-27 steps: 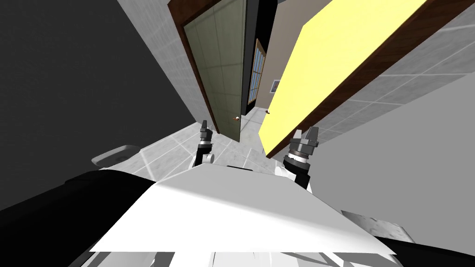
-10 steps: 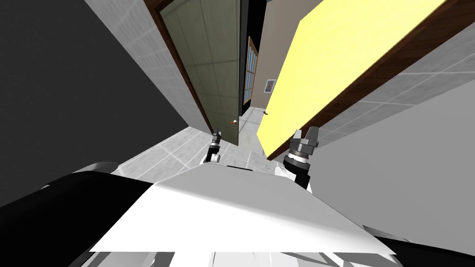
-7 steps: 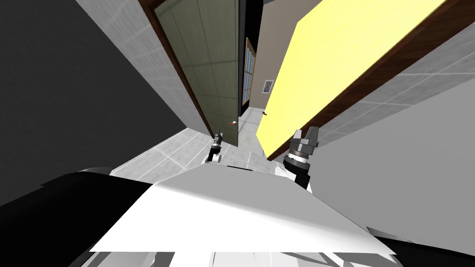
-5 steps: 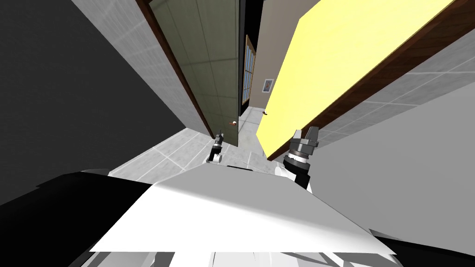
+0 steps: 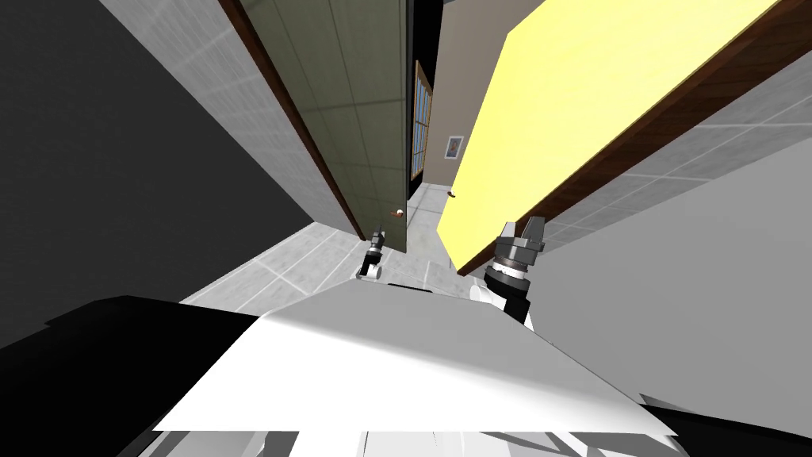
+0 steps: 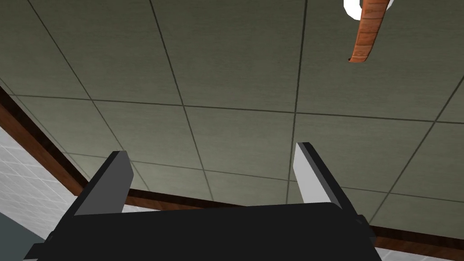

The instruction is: Push the door open

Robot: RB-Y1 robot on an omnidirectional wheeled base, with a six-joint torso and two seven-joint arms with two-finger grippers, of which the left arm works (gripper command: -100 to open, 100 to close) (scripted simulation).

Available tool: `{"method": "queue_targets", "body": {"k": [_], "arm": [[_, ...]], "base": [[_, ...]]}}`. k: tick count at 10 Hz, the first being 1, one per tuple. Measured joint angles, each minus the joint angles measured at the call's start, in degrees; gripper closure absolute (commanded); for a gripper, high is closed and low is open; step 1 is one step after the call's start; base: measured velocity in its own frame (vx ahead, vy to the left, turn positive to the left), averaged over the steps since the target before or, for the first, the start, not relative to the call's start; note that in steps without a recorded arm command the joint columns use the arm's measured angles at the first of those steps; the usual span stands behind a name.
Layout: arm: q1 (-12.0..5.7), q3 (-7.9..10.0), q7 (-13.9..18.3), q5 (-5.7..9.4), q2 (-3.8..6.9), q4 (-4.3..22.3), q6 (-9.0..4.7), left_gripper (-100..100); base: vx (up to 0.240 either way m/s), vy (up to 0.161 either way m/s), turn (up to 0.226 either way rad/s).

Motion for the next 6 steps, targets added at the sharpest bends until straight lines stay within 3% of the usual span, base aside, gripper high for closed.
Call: {"method": "queue_targets", "body": {"k": [6], "arm": [[-3.47, -1.4, 0.3, 1.42, 0.4, 9.3, -2.47, -100]], "base": [[0.061, 0.055, -0.059]]}}
